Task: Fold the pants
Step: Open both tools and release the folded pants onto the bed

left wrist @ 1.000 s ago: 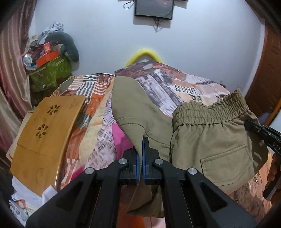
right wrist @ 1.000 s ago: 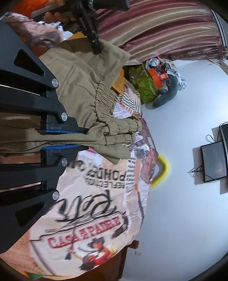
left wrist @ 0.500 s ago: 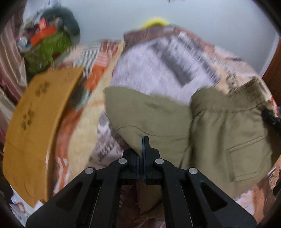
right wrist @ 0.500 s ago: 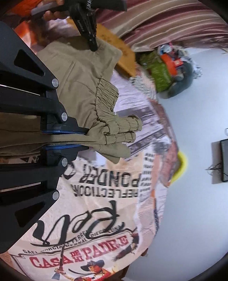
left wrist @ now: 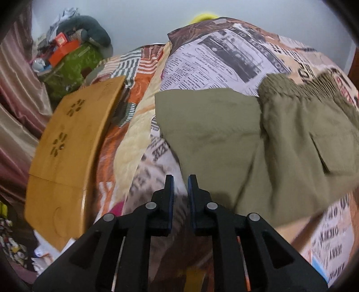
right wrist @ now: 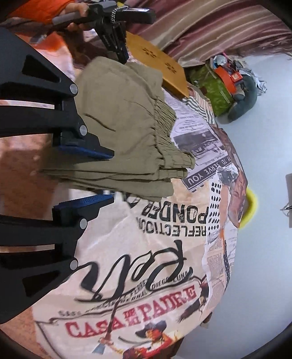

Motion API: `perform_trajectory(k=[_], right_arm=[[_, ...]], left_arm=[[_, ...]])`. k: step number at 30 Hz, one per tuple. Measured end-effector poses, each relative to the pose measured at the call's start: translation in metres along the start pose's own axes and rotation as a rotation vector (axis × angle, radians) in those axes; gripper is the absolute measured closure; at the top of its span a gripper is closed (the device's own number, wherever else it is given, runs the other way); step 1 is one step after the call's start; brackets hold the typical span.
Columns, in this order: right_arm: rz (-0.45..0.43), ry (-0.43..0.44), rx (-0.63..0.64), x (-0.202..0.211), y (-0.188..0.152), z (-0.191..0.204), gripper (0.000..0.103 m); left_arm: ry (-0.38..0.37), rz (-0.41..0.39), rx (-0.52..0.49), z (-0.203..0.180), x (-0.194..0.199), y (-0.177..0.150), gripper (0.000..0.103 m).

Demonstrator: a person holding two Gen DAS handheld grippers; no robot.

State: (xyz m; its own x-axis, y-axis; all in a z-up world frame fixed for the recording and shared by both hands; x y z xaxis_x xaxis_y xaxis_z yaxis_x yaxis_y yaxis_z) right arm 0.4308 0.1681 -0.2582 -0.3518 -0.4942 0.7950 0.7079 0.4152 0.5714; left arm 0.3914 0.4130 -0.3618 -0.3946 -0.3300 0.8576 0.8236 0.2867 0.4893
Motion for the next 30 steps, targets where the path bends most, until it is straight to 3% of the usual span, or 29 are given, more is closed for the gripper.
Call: perform_trajectory(k=[4,7,16,20,24,30], right_arm=[[-0.024,0.010,0.011,0.035,-0.003,0.008,0.073],[-0.075,0.047,0.005,0.073,0.003,0.022,0.073],[-0.325,0.054,0.109,0.214,0.016,0.076,0.073],[-0.449,0.051,0.138,0.273,0.009,0.098,0.073],[-0.541,0.050,0.162,0.318,-0.005,0.116,0.073],[-0.666,0.057,0.223,0.372,-0.034,0.148,0.073]], left_arm=[[-0.006,-0.010,-0.022,-0.008,0.035,-0.008,0.089],[-0.059,-0.047,0.004,-0.012,0.079,-0.006,0.089],[-0.152,-0.324,-0.028,-0.034,0.261,-0.001,0.088],[-0.183,-0.470,-0.036,-0.043,0.343,-0.011,0.082],[-0.185,-0.613,-0.021,-0.046,0.418,-0.028,0.081],[-0.180,-0.796,-0.002,-0.047,0.497,-0.070,0.080]])
Point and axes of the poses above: each gripper's, at about its wrist camera, not at the fingertips, and x roughly against the way its jaws point, z to its left, y to its top, the point moved 8 cm from there along -x, roughly the way its jaws point, and after that the axes turned 1 degree about x, right-handed, at the moved point
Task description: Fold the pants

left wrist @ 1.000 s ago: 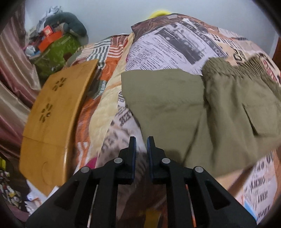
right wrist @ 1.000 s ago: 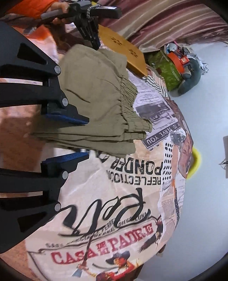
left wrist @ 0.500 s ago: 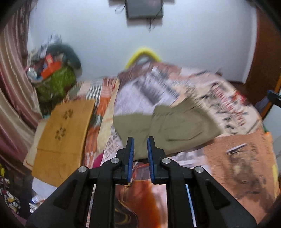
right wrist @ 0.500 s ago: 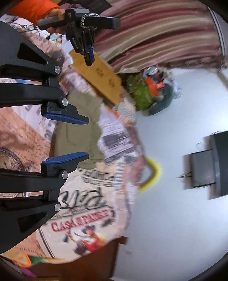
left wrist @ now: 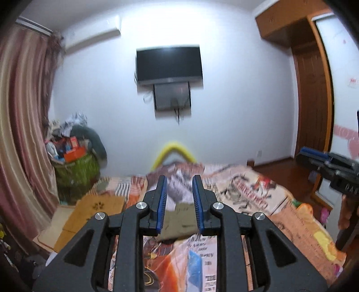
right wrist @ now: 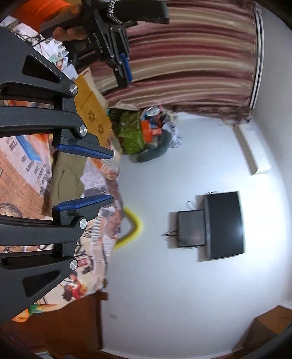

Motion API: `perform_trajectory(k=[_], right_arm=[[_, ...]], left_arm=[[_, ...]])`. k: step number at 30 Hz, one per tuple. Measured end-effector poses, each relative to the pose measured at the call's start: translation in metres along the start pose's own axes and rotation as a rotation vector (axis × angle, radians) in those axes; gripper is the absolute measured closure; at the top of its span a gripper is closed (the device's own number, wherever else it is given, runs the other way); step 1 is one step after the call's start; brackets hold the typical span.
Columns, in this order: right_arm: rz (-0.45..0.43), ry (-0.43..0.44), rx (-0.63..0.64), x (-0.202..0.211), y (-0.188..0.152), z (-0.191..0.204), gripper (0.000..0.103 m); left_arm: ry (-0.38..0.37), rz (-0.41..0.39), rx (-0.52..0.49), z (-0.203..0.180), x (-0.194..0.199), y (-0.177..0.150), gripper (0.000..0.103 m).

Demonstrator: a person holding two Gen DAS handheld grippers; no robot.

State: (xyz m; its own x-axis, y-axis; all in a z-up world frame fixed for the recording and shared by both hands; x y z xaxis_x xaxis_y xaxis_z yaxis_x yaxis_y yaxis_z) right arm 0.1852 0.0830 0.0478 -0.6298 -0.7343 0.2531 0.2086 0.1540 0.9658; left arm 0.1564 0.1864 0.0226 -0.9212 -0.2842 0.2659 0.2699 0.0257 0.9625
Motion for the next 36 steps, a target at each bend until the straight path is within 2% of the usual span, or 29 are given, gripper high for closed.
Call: perform_trajectory(k=[4,8,9,13,14,15,16,17,21,23,24,27,36], right_arm=[[-0.072,-0.003,0.037,0.029,0.003,0.024,0.073],[-0.113,-0.012,0.056,0.047,0.002,0.042,0.073],[-0.121,-0.007,0.054,0.049,0.001,0.047,0.073],[-0.137,-0.008,0.032,0.051,0.000,0.053,0.048],[-0.143,-0.013,0.027,0.052,0.000,0.054,0.041],[-0.148,-0.014,0.021,0.053,-0.001,0.054,0.037],[-0.152,-0.020,0.013,0.054,-0.001,0.054,0.025],[-0.158,-0.030,0.010,0.058,-0.002,0.055,0.020],[-0.159,-0.066,0.021,0.061,-0.003,0.057,0.015],[-0.165,-0.082,0.022,0.065,-0.004,0.058,0.002],[-0.173,-0.094,0.020,0.065,-0.003,0.057,0.000],[-0.181,-0.128,0.027,0.068,-0.006,0.057,0.000],[-0.164,-0.130,0.018,0.071,-0.014,0.055,0.000]], left_arm=[[-0.003,-0.071,0.050,-0.003,0.042,0.005,0.075],[-0.032,-0.108,0.070,-0.008,0.069,-0.002,0.051],[-0.028,-0.114,0.069,-0.010,0.075,-0.006,0.048],[-0.010,-0.098,0.081,-0.012,0.086,-0.022,0.032],[0.000,-0.098,0.081,-0.011,0.091,-0.024,0.021],[0.005,-0.101,0.082,-0.010,0.093,-0.026,0.016],[0.010,-0.109,0.084,-0.009,0.096,-0.026,0.008],[0.008,-0.116,0.088,-0.008,0.099,-0.027,0.002],[0.014,-0.120,0.107,-0.001,0.103,-0.029,0.000],[0.020,-0.116,0.121,0.002,0.101,-0.030,0.000],[0.019,-0.115,0.125,0.003,0.100,-0.031,0.000],[0.037,-0.117,0.129,0.004,0.099,-0.033,0.000],[0.036,-0.113,0.115,-0.002,0.099,-0.038,0.000]])
Point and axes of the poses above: each gripper's, at about its wrist camera, not at the fingertips, and x roughly against the way its jaws point, z to its left, y to its top, the point moved 8 cm from there along -x, roughly the way its jaws point, and after that the axes turned 1 degree about x, right-handed, at the moved point
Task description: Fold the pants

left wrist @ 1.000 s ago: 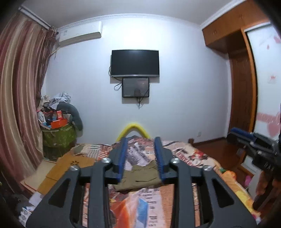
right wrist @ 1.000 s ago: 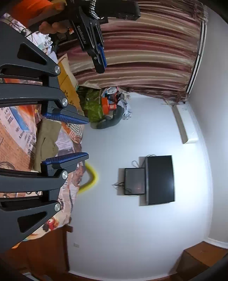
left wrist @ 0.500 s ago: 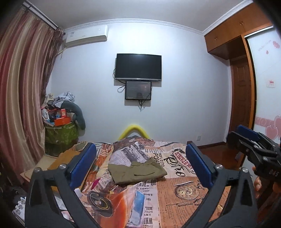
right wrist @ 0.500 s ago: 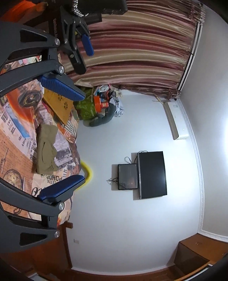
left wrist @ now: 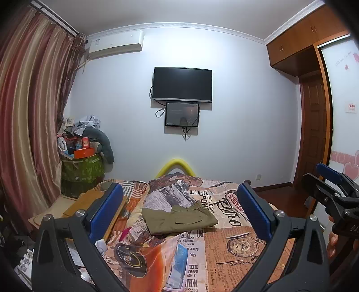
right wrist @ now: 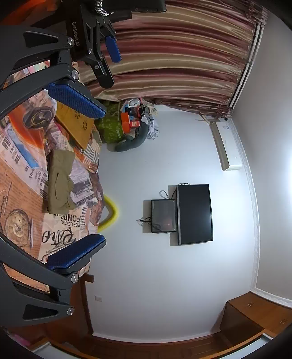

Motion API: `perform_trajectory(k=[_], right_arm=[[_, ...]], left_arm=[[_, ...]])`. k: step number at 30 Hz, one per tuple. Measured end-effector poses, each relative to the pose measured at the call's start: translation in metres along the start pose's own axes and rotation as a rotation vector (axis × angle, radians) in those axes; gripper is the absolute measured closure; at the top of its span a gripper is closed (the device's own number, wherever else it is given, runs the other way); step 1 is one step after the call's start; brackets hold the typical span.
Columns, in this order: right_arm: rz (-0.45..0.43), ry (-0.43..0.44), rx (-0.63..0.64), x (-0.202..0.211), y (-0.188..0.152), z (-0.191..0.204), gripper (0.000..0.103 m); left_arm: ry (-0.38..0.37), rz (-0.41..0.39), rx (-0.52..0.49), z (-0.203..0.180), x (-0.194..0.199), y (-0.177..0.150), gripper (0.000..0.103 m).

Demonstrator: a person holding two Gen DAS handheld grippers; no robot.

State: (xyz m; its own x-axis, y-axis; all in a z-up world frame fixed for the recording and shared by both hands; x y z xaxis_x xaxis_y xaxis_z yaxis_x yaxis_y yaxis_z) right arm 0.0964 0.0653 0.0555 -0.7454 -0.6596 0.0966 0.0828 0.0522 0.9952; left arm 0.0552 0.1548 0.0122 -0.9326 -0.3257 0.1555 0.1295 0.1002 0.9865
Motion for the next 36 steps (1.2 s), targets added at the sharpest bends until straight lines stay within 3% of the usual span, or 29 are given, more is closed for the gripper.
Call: perform_trajectory(k=[36], right_arm=[[0.031,0.004,-0.024,0.0091,-0.0011,-0.0013,0.000]], left_arm=[[-0.034,0.012,-0.030,-0.0093,0.0003,-0.0006,0.000]])
Point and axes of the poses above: each gripper's, at about its wrist camera, not at the fingertips, and x roughly against the way its jaws point, z to its left, y to its top, the point moved 8 cm from there along -x, roughly the way its jaws point, and after that the axes turned 1 degree about x, right-handed, at the moved point
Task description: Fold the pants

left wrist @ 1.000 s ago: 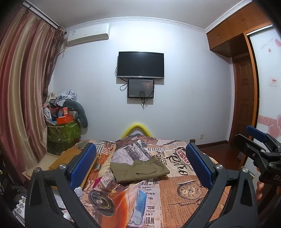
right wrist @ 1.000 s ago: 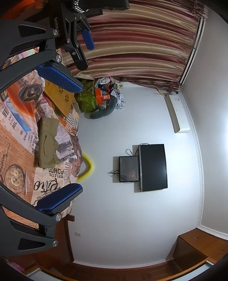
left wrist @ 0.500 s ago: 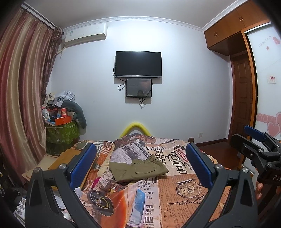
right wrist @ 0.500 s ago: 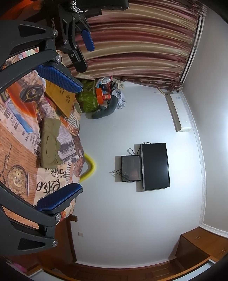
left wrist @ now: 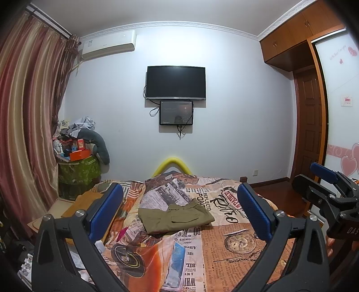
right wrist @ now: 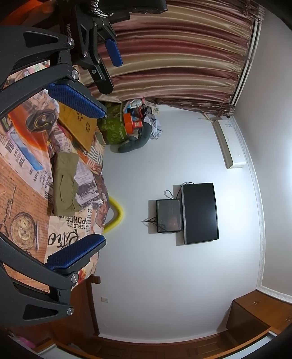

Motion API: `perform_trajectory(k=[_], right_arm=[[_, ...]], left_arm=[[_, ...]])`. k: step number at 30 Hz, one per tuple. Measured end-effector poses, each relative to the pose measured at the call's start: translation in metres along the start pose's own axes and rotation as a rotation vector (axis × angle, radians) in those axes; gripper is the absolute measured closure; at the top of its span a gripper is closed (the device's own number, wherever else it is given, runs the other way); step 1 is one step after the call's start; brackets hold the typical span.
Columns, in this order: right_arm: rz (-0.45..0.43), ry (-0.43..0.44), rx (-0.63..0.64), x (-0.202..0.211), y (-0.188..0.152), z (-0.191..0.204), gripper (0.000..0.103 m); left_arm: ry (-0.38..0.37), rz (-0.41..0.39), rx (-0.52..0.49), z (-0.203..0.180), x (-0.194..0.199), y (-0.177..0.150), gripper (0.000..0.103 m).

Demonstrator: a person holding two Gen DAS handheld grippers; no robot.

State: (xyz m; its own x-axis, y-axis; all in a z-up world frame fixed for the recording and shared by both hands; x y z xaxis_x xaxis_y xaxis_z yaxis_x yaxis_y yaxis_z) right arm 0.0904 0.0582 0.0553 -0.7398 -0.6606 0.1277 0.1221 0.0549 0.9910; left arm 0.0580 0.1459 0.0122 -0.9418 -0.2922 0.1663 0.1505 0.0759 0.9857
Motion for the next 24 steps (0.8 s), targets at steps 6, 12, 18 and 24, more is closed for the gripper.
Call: perform_trajectory(k=[6,12,18,24], right_arm=[[0.001,-0.001,0.000,0.0003,0.0014,-0.0007,0.000],[0.000,-0.001,0.000,0.0004,0.0015,-0.0012,0.000],[0.002,-0.005,-0.007,0.0004,0.0010,-0.0014,0.000],[0.003,-0.007,-0.006,0.0008,0.0010,-0.0008,0.000]], left_arm=[[0.001,-0.002,0.000,-0.0010,-0.0003,0.0007,0.000],[-0.020,0.004,0.007,0.0002,-0.0008,0.0025,0.000],[-0.034,0.018,0.001,-0.0002,-0.0028,0.0016,0.000],[-0.035,0.023,-0.002,-0.0016,-0.0052,0.0009,0.000]])
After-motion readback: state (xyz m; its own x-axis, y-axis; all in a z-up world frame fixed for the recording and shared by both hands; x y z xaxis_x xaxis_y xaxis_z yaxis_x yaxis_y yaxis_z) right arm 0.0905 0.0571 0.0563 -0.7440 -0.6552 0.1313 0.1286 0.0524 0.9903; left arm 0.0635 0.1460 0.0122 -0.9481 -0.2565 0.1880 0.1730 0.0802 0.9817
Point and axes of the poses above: each gripper's, at about its wrist camera, not at the fingertips, and x roughly against the way its jaws point, z to its left, y to its top, the point moved 8 cm from there along -x, roughly the way its jaws point, and after that the axes turned 1 degree about x, right-handed, at the moved point
